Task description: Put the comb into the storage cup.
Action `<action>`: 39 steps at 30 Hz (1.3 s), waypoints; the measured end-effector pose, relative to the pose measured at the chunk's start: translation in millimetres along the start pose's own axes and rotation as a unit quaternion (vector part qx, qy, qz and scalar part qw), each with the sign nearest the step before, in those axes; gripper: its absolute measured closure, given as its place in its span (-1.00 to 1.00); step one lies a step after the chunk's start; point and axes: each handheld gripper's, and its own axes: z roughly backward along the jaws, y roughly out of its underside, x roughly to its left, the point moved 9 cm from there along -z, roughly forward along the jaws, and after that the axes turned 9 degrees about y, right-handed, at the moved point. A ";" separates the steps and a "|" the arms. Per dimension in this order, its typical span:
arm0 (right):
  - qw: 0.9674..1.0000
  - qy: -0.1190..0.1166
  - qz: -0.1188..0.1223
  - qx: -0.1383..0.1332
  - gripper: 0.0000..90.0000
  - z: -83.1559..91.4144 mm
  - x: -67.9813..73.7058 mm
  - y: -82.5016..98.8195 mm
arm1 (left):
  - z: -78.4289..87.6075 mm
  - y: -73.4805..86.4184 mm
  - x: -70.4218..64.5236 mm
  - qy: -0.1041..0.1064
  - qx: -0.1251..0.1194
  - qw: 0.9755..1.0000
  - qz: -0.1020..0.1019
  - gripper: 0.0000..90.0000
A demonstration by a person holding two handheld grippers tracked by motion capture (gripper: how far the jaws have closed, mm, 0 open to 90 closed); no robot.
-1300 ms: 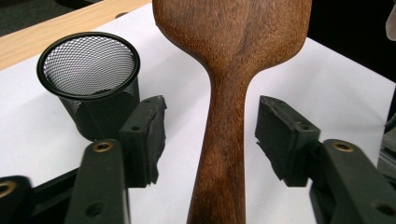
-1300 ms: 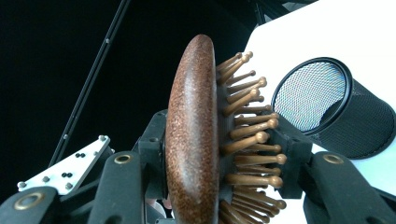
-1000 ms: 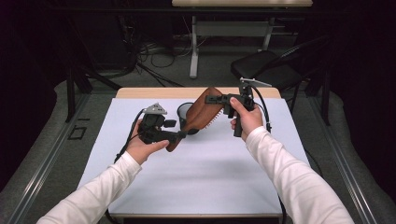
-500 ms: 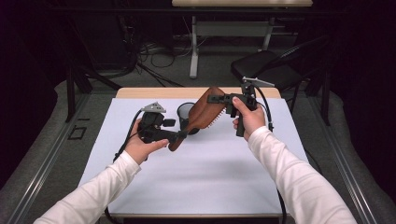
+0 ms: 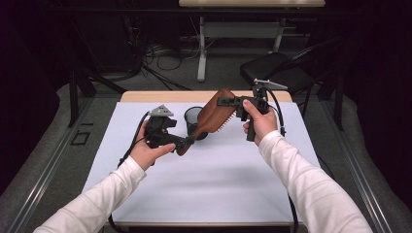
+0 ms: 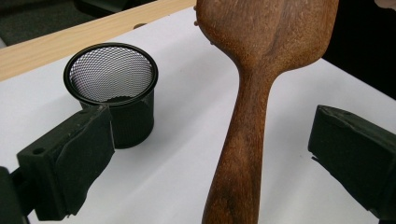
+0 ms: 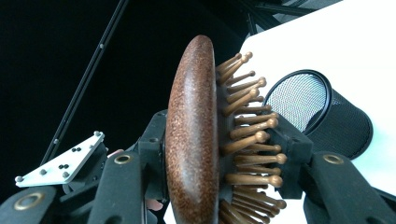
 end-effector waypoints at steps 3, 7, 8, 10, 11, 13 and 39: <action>1.000 0.003 0.001 -0.002 0.08 0.8 0.5 -1.4 | 0.9 -1.9 0.4 -0.003 -0.005 1.000 0.003 -0.99; 1.000 0.003 0.001 -0.002 0.08 1.5 1.9 -2.2 | 2.2 -4.0 1.2 -0.013 -0.010 1.000 0.008 -0.99; 1.000 0.003 0.000 -0.002 0.08 1.7 2.3 -2.3 | 1.9 -4.0 0.4 -0.008 -0.009 1.000 0.013 -0.99; 1.000 0.003 0.002 -0.003 0.08 1.6 2.5 -2.4 | 1.9 -4.6 0.4 -0.010 -0.011 1.000 0.013 -0.99; 1.000 0.004 0.002 -0.003 0.08 1.6 2.7 -2.4 | 2.1 -4.8 0.5 -0.009 -0.011 1.000 0.012 -0.99; 1.000 0.006 0.004 -0.001 0.08 1.6 2.9 -2.4 | 2.9 -4.9 0.3 -0.011 -0.010 1.000 0.010 -0.99; 1.000 0.014 0.008 -0.017 0.08 2.8 6.4 -16.1 | 5.8 -2.9 2.4 -0.020 0.009 1.000 -0.011 -0.99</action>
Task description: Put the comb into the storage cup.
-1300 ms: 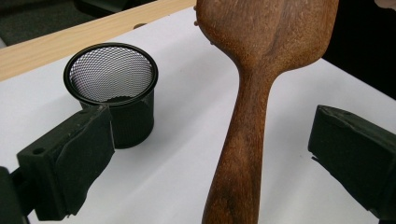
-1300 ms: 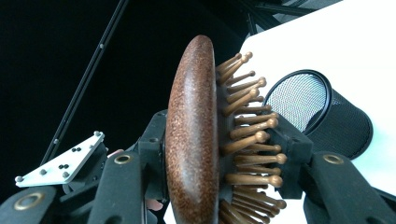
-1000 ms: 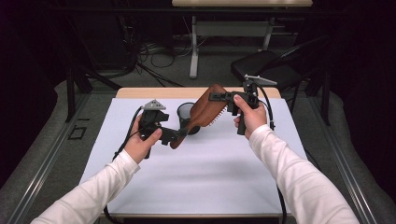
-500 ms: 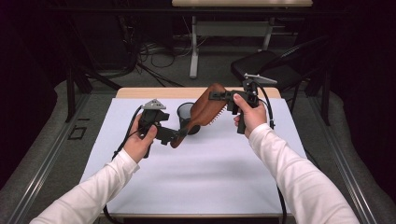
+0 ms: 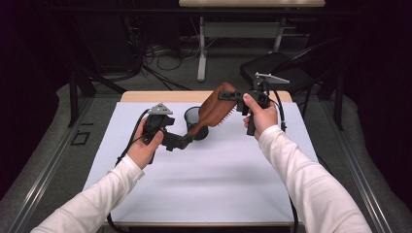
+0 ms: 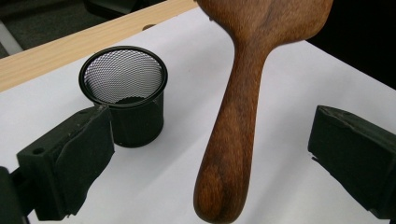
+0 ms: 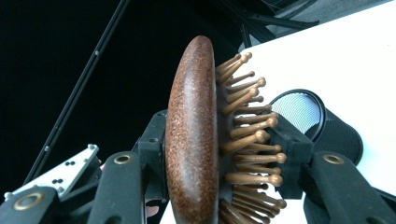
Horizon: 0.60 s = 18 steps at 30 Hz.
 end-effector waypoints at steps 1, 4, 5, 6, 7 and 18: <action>1.000 -0.001 0.001 0.000 0.08 0.0 0.2 -0.8 | -0.1 0.3 0.6 -0.002 0.000 1.000 -0.001 -0.99; 1.000 0.004 0.001 -0.004 0.08 -0.7 -0.2 -3.4 | 0.4 1.4 0.8 0.002 0.001 1.000 0.002 -0.99; 1.000 0.005 0.001 -0.004 0.08 -0.9 -0.6 -3.9 | 0.8 1.4 0.8 0.002 -0.001 1.000 0.002 -0.99; 1.000 0.007 0.000 -0.005 0.08 -1.4 -1.0 -5.1 | 1.1 1.5 1.1 0.001 -0.001 1.000 0.001 -0.99; 1.000 0.007 0.000 -0.005 0.08 -1.6 -1.4 -5.8 | 1.7 1.7 1.1 0.002 0.000 1.000 0.001 -0.99; 1.000 0.022 0.000 -0.018 0.08 0.2 -3.0 -21.0 | 11.2 -0.1 10.9 -0.028 -0.012 0.999 -0.011 -0.99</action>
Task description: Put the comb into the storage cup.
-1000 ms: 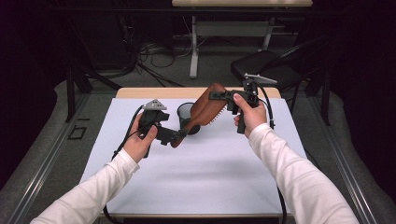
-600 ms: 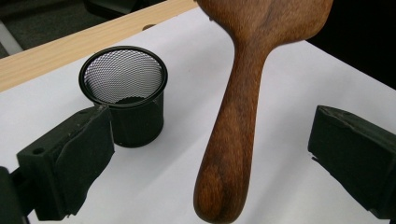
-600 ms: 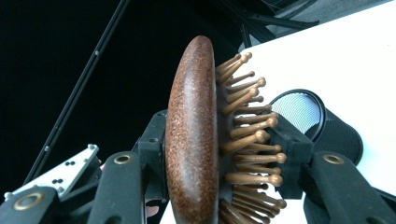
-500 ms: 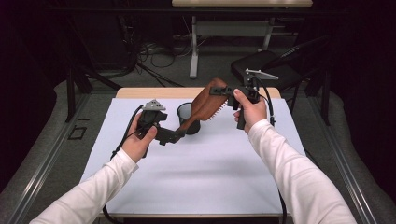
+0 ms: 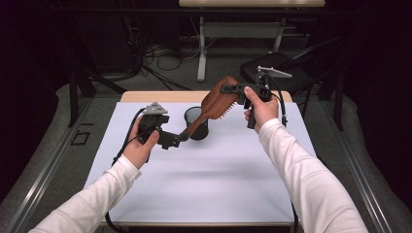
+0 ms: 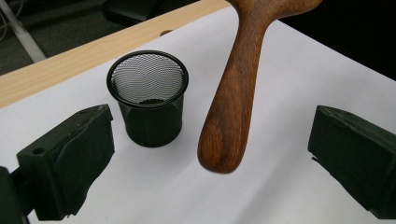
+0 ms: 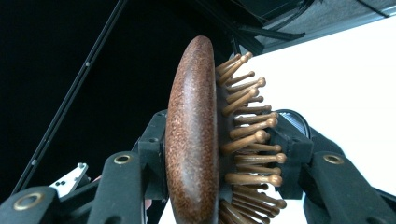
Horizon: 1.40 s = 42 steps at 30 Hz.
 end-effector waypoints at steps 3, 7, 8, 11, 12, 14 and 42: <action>1.000 0.005 0.000 -0.006 0.08 1.2 -0.4 -4.9 | 1.8 -0.9 -0.1 0.000 -0.004 1.000 0.000 -0.99; 1.000 0.013 0.001 -0.019 0.08 3.3 -0.6 -14.5 | 3.6 -1.4 0.1 0.000 -0.006 1.000 0.001 -0.99; 1.000 0.017 0.003 -0.021 0.08 3.8 -0.7 -16.8 | 3.6 -1.4 0.3 -0.001 -0.007 1.000 0.003 -0.99; 0.999 0.030 0.012 -0.029 0.08 4.7 -1.3 -23.2 | 3.7 -0.9 1.4 0.001 -0.006 1.000 0.005 -0.99; 0.999 0.033 0.011 -0.031 0.08 4.9 -1.6 -25.1 | 3.5 -0.8 1.8 0.000 -0.006 1.000 0.005 -0.99; 0.999 0.034 0.007 -0.037 0.08 4.5 -2.4 -28.5 | 2.7 -0.3 1.8 0.001 -0.006 1.000 0.006 -0.99; 0.989 0.117 0.023 -0.090 0.08 -13.7 -22.5 -46.9 | 3.8 3.9 7.6 0.000 -0.005 1.000 0.015 -0.99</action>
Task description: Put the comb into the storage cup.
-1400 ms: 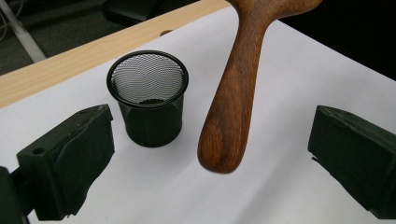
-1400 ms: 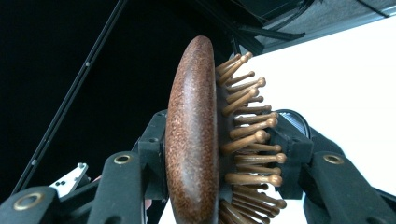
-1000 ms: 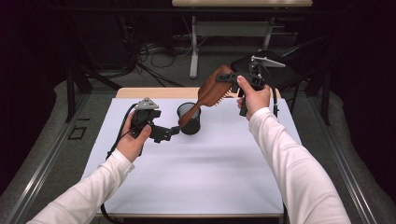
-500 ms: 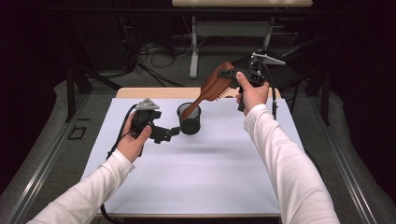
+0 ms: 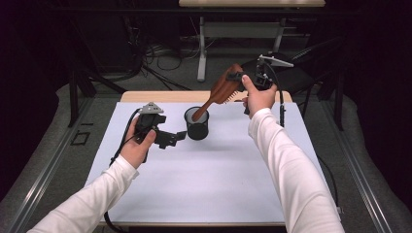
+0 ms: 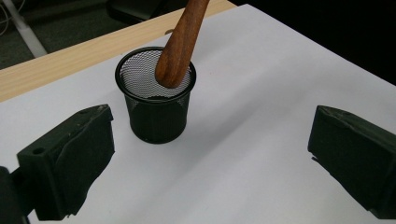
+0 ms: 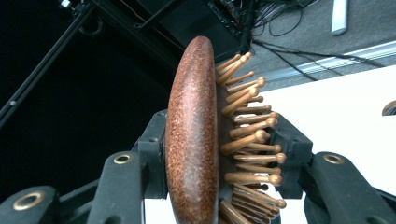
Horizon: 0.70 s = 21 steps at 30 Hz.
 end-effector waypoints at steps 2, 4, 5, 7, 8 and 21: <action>1.000 0.002 0.000 -0.003 0.08 -2.2 0.1 0.2 | 0.2 0.3 0.5 0.000 0.001 1.000 0.001 -0.99; 1.000 0.006 0.000 -0.004 0.08 -4.8 -0.6 0.4 | 0.2 0.2 0.5 0.000 0.001 1.000 0.002 -0.99; 1.000 0.008 0.002 -0.005 0.08 -6.3 -0.9 0.4 | 0.1 0.2 0.5 0.000 0.000 1.000 0.003 -0.99; 1.000 0.014 0.002 -0.007 0.08 -8.8 -2.0 0.6 | 0.0 0.2 0.4 0.000 0.000 1.000 0.003 -0.99; 1.000 0.017 0.003 -0.008 0.08 -10.5 -2.7 0.8 | -0.1 0.2 0.4 0.000 0.001 1.000 0.003 -0.99; 0.999 0.035 0.019 -0.009 0.08 -29.6 -1.7 10.7 | -0.7 0.1 0.9 0.002 0.001 1.000 0.003 -0.99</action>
